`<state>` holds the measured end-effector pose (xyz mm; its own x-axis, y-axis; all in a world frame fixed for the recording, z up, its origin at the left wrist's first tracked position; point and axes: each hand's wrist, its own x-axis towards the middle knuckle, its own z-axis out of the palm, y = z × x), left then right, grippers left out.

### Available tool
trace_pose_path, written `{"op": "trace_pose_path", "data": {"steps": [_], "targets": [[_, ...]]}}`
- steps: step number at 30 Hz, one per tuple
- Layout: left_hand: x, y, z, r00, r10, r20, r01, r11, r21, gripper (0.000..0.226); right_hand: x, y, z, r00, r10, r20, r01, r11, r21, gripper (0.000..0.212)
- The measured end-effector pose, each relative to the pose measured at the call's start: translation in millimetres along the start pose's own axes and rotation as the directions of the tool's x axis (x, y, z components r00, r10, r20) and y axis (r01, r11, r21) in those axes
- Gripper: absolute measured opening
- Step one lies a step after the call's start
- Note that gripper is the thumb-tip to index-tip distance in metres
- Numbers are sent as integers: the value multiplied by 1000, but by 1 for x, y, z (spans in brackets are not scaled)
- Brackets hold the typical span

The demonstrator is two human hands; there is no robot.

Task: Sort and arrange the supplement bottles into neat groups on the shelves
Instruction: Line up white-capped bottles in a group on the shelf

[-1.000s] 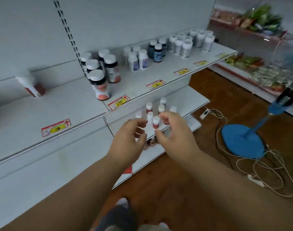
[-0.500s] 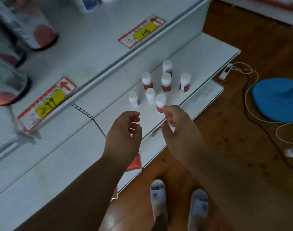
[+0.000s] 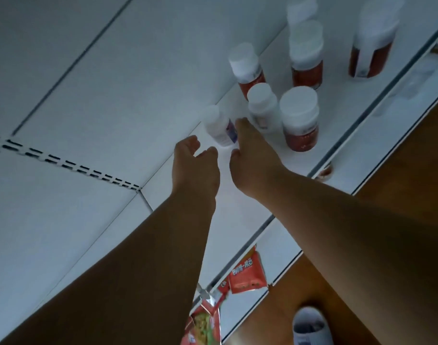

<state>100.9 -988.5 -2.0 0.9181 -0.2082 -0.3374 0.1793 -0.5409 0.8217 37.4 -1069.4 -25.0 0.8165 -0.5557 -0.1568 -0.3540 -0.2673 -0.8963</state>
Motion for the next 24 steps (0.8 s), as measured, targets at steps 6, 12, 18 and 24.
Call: {"op": "trace_pose_path", "data": {"steps": [6, 12, 18, 24], "targets": [[31, -5, -9, 991, 63, 119, -51, 994, -97, 37, 20, 9, 30, 999, -36, -33, 39, 994, 104, 29], [-35, 6, -37, 985, -18, 169, 34, 995, -90, 25, -50, -6, -8, 995, 14, -101, -6, 997, 80, 29], [-160, 86, -70, 972, -53, 230, 106, 968, -228, 23, -140, -99, -119, 996, 75, 45, -80, 990, 113, 24], [-276, 186, -105, 962, 106, 250, -17, 941, -337, 26, -209, -209, -235, 993, 30, 110, -40, 995, 87, 20]]}}
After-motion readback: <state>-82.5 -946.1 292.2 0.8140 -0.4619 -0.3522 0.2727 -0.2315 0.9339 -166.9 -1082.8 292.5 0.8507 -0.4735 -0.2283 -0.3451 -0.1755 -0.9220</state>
